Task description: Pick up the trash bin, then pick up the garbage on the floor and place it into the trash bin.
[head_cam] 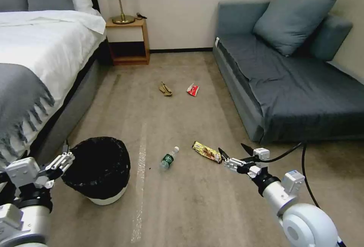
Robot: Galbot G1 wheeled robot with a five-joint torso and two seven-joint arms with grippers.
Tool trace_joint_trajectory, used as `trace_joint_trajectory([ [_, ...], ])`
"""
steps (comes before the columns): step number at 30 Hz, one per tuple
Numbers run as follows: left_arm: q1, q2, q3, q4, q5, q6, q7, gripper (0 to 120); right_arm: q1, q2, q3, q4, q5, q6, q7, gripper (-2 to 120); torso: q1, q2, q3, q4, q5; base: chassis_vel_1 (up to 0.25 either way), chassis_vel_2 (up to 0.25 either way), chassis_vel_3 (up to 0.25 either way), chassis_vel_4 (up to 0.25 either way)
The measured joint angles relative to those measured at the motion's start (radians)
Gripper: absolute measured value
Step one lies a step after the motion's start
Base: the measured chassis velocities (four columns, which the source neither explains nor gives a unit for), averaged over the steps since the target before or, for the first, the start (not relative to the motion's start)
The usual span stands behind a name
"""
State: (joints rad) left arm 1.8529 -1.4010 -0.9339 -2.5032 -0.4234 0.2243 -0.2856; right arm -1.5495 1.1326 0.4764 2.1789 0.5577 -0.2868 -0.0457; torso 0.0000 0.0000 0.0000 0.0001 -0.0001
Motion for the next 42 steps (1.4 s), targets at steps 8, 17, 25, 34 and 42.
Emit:
trace_joint_trajectory([
  [8,-0.042,0.089,-0.008,0.034,-0.082,0.015,-0.029,96,0.027,-0.001,-0.005,-0.022,-0.002,0.004,0.0,100,0.0,0.0,0.0,-0.0003,-0.0001,0.0,0.0,0.0,0.0],
  [17,-0.065,0.108,-0.02,0.081,-0.155,0.046,-0.051,95,0.042,-0.014,0.003,-0.045,0.003,0.01,-0.002,100,0.0,0.0,0.0,-0.0001,0.0001,0.0,0.0,0.0,0.0],
  [25,-0.141,0.173,-0.057,0.249,-0.4,0.151,-0.122,94,0.047,-0.014,0.006,-0.068,0.0,0.021,-0.005,100,0.0,0.0,0.0,-0.0002,-0.0003,0.0,0.0,0.0,0.0],
  [34,-0.152,0.18,-0.067,0.287,-0.438,0.177,-0.131,94,0.049,-0.009,0.011,-0.066,0.0,0.023,-0.006,100,0.0,0.0,0.0,-0.0002,0.0002,0.0,0.0,0.0,0.0],
  [42,-0.194,0.202,-0.11,0.484,-0.581,0.319,-0.18,94,0.036,-0.002,0.025,-0.061,-0.001,0.025,-0.008,100,0.0,0.0,0.0,0.0,0.001,0.0,0.0,0.0,0.0],
])
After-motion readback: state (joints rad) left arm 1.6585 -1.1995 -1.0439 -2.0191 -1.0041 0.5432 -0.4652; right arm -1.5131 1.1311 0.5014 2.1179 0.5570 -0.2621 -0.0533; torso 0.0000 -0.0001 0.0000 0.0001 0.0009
